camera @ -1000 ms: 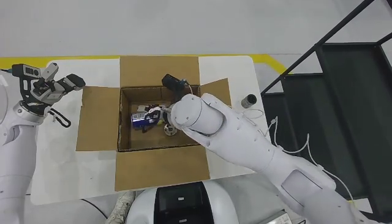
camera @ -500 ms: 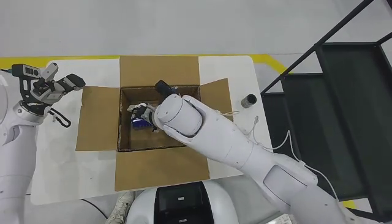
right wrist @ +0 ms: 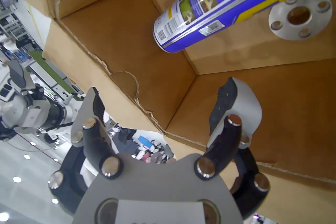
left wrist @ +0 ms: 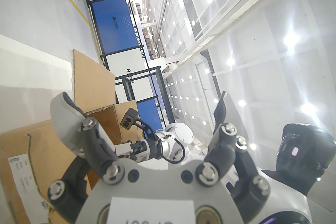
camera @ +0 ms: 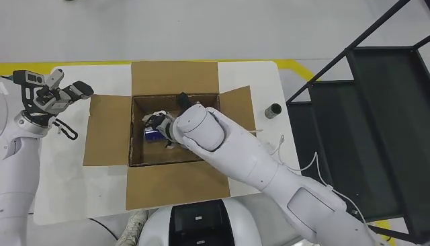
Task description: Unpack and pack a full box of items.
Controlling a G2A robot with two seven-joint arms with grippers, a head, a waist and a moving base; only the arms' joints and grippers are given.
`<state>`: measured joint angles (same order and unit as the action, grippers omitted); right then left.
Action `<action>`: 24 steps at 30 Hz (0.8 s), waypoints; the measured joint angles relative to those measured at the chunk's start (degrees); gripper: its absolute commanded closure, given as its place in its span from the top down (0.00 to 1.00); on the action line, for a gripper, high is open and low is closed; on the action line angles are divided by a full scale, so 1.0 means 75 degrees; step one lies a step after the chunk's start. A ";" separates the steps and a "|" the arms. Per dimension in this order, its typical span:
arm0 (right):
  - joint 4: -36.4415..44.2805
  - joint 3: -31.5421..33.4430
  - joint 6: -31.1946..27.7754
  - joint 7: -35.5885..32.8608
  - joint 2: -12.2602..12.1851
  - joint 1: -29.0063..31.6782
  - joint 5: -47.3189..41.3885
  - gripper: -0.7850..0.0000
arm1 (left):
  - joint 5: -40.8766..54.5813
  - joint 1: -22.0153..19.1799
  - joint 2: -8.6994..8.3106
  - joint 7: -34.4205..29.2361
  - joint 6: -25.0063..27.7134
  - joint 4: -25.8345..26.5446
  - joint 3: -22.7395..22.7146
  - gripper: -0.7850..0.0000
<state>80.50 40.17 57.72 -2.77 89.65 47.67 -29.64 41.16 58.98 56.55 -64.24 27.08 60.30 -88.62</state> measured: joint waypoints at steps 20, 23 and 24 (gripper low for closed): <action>-0.2077 0.0130 0.0037 0.4894 0.1513 -0.0369 -0.3208 1.00 | 0.0000 0.0000 0.0000 0.0000 0.0000 0.0000 0.0000 1.00; -0.2367 0.0177 -0.0017 0.5350 0.1717 -0.0456 -0.3634 1.00 | 0.0000 0.0000 0.0000 0.0000 0.0000 0.0000 0.0000 1.00; -0.2433 0.0194 -0.0031 0.5453 0.1764 -0.0480 -0.3756 1.00 | 0.0000 0.0000 0.0000 0.0000 0.0000 0.0000 0.0000 1.00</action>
<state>62.26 41.62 57.49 38.12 102.87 44.07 -57.81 41.16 58.98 56.54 -64.24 27.08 60.30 -88.62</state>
